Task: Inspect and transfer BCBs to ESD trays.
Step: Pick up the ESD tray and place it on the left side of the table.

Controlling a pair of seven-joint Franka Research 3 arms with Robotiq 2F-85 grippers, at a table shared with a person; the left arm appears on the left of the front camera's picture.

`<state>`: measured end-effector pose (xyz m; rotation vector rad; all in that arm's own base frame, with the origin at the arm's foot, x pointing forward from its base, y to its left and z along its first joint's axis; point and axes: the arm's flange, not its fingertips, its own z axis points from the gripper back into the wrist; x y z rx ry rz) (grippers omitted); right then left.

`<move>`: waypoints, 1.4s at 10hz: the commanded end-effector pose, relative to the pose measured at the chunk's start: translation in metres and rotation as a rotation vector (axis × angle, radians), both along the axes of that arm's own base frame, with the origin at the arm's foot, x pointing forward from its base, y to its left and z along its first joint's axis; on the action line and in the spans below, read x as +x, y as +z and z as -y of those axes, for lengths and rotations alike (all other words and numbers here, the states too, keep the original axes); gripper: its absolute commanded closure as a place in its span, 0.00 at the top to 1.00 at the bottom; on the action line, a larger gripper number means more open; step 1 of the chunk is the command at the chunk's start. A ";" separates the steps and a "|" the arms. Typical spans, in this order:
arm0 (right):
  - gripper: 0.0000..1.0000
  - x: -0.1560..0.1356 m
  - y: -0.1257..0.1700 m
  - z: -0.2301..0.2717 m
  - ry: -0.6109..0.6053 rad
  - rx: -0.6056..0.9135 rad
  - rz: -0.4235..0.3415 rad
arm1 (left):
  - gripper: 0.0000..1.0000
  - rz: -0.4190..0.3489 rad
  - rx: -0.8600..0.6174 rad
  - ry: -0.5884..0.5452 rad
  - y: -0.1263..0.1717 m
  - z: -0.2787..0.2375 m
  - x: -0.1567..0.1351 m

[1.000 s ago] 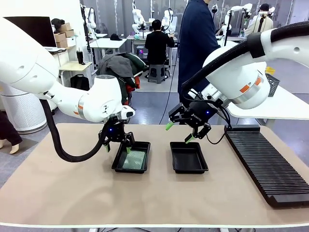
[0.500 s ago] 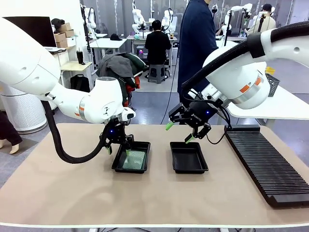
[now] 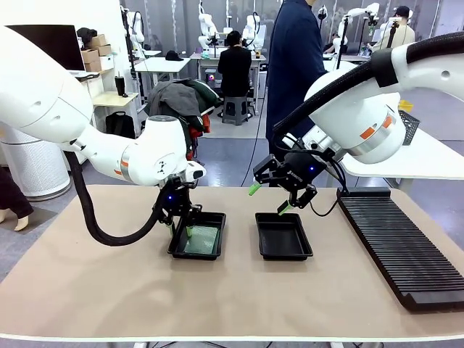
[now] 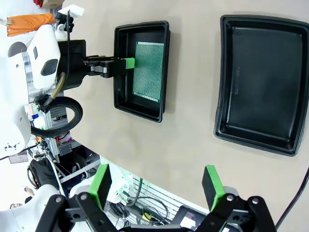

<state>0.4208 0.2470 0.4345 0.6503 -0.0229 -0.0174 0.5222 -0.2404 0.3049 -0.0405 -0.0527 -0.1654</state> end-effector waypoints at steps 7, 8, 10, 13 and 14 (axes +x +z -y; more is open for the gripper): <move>1.00 0.003 -0.001 -0.003 -0.024 -0.013 -0.002 | 0.00 0.038 0.015 0.032 -0.001 -0.006 -0.003; 1.00 0.003 -0.001 -0.003 -0.024 -0.013 -0.002 | 0.00 0.039 0.015 0.033 -0.001 -0.005 -0.004; 1.00 0.003 -0.001 -0.003 -0.024 -0.013 -0.002 | 0.00 0.037 0.014 0.040 -0.002 -0.004 -0.006; 1.00 0.003 -0.001 -0.003 -0.024 -0.013 -0.002 | 0.00 0.009 -0.002 0.022 0.001 -0.005 0.002; 1.00 0.003 -0.001 -0.003 -0.024 -0.013 -0.002 | 0.00 0.009 -0.002 0.022 0.001 -0.005 0.002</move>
